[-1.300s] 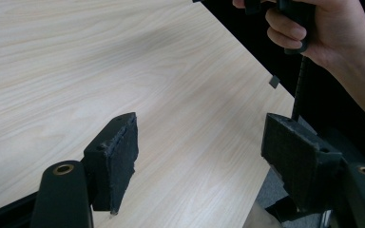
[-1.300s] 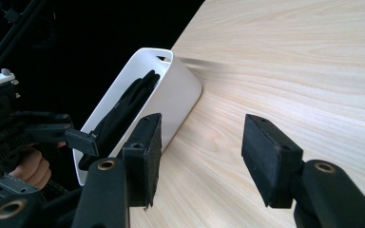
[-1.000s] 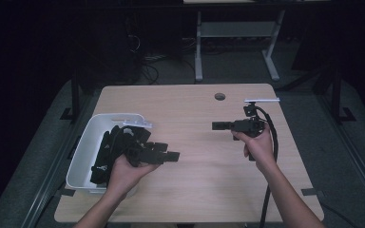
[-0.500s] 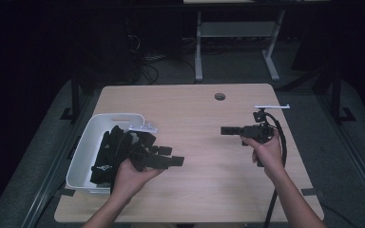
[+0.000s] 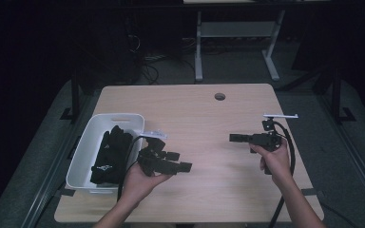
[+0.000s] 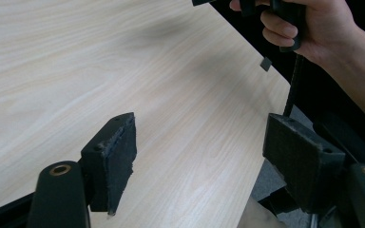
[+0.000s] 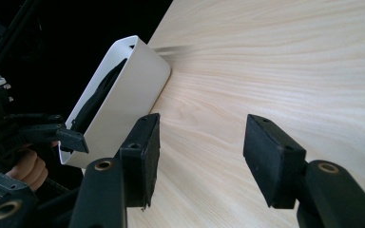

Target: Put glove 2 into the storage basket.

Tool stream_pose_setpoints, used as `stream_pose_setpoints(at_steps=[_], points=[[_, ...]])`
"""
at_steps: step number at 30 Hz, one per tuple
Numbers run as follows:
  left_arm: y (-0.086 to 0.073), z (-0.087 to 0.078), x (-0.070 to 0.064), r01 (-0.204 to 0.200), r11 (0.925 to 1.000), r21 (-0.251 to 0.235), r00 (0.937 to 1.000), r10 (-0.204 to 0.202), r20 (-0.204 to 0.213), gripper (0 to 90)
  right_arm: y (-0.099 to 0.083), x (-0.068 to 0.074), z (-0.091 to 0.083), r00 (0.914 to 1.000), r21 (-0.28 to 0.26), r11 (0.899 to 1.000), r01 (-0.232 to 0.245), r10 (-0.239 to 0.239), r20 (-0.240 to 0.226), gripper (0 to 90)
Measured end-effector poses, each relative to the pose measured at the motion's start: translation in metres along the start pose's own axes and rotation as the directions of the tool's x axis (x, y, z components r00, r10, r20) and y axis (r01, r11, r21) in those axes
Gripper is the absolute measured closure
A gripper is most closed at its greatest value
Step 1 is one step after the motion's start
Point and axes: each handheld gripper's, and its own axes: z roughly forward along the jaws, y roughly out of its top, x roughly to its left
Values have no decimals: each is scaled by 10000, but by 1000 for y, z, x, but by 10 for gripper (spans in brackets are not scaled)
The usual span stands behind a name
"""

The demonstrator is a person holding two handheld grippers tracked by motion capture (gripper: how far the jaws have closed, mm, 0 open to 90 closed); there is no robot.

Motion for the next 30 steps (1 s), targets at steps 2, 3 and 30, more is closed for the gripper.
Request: stream_pose_setpoints(at_steps=[2,3,30], points=[[-2,3,0,-29,10000,66,10000,29,17,263,-2,-2,-1,10000,-26,10000,-56,56,-36,460],[-3,5,0,-8,10000,81,10000,7,69,261,-4,-3,-2,10000,-23,10000,-72,72,-30,460],[-27,35,-3,-278,9994,220,9989,269,372,259,-46,-31,-20,9990,51,9991,-427,426,136,448]])
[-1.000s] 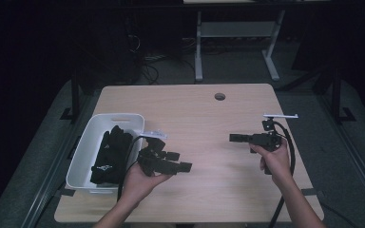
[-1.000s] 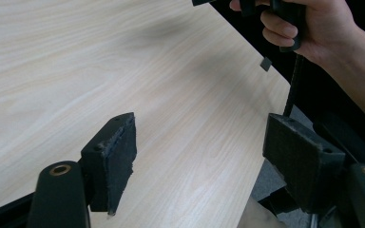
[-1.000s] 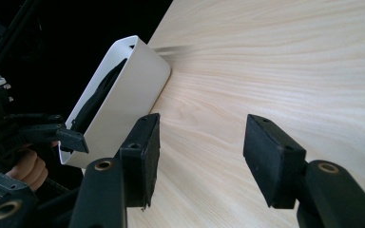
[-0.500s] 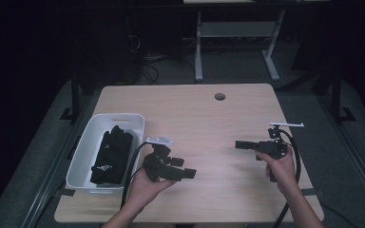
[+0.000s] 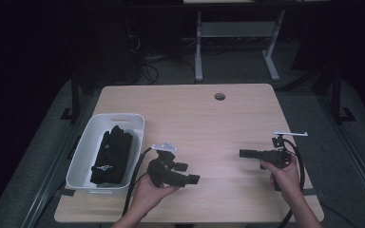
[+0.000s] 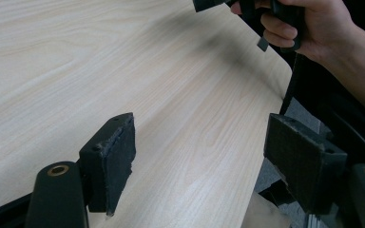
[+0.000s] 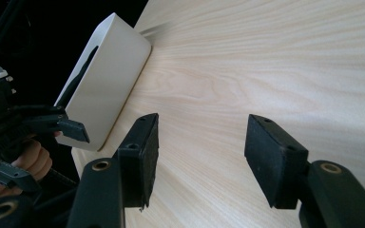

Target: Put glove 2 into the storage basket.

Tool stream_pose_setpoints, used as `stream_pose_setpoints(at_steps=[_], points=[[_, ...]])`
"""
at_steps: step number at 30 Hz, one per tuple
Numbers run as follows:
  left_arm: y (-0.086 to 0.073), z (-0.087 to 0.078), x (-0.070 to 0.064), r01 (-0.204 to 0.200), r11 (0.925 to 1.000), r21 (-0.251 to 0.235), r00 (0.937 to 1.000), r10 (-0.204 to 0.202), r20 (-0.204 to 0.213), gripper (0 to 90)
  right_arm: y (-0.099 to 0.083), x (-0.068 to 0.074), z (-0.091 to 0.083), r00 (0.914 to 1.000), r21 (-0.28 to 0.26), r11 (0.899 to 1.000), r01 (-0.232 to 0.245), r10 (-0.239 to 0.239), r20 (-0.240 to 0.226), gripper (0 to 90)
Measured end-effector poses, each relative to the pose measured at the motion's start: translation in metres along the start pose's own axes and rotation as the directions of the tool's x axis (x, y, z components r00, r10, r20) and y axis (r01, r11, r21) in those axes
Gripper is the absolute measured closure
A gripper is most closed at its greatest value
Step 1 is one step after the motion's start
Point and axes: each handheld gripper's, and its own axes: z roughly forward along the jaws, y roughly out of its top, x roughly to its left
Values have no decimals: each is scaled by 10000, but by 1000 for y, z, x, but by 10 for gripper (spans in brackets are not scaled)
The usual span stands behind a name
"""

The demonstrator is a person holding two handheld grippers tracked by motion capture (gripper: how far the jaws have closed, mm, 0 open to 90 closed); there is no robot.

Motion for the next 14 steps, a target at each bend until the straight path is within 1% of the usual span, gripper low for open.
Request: stream_pose_setpoints(at_steps=[1,4,9,10,11,12,14], points=[[0,0,0,0,10000,0,10000,0,0,259,-2,0,0,10000,68,10000,-49,49,3,446],[-3,2,-1,-44,10000,30,10000,44,20,259,-7,-1,-1,9999,101,9998,165,-165,35,438],[-8,6,-2,-110,9999,76,9999,109,68,255,-19,-2,-3,9999,246,9997,92,-90,-109,425],[-9,6,-2,-135,9999,80,9999,135,74,255,-21,-3,-4,9998,225,9996,149,-146,-157,425],[-9,6,-2,-135,9999,80,9999,135,74,255,-21,-3,-4,9998,225,9996,149,-146,-157,425],[-10,7,-3,-151,9998,108,9999,151,71,254,-24,-4,-6,9995,152,9998,131,-126,-284,421],[-12,8,-5,-215,9998,52,9997,215,79,254,-26,-3,-7,9995,138,9999,105,-100,-312,418]])
